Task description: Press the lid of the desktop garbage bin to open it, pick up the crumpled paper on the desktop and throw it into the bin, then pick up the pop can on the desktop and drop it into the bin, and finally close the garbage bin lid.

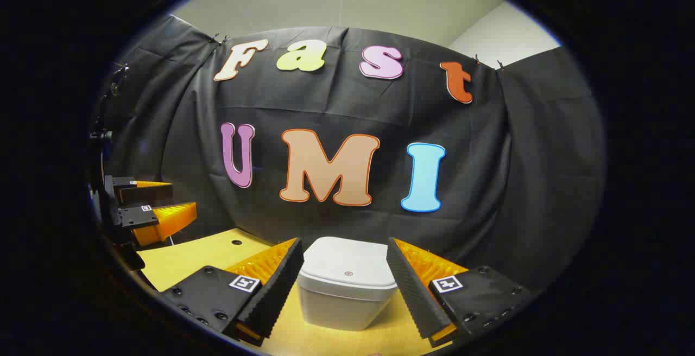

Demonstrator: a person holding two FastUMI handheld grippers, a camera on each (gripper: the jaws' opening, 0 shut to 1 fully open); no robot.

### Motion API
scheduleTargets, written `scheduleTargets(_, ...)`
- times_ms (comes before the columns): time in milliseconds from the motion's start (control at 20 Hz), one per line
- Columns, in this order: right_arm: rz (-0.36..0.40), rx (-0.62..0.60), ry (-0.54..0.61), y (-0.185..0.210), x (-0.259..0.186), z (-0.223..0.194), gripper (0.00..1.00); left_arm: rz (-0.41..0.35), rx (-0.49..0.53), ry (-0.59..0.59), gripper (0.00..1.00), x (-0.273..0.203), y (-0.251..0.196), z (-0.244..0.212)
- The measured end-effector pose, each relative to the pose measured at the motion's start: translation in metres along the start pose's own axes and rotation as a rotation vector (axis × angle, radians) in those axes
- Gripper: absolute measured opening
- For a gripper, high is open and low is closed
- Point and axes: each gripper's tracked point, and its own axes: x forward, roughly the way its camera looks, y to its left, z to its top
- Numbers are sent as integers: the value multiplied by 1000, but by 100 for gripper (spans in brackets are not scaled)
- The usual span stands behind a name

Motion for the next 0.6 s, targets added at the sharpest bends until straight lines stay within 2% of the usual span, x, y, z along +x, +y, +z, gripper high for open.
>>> scheduleTargets(50,6,2,1,1,1,0,99,0,5,2,100,0,0,0)
scheduleTargets(100,8,4,1,2,2,0,100,3,9,3,96,1,1,0)
scheduleTargets(250,17,4,2,1,3,-1,99,2,-2,5,100,0,-1,0)
scheduleTargets(300,19,4,2,0,3,0,99,1,7,2,96,0,0,1)
scheduleTargets(350,21,5,2,-1,3,-1,99,7,13,-6,96,-1,2,4)
scheduleTargets(400,23,6,3,-1,3,0,99,14,16,-11,100,0,6,5)
scheduleTargets(450,25,6,2,-1,5,0,99,20,20,-13,96,-1,8,5)
scheduleTargets(500,27,5,-1,0,5,2,99,25,22,-13,96,-1,10,6)
scheduleTargets(550,27,3,-3,-2,5,2,99,28,25,-13,100,-1,11,6)
scheduleTargets(600,31,1,-5,-2,6,3,99,32,25,-13,96,-1,12,6)
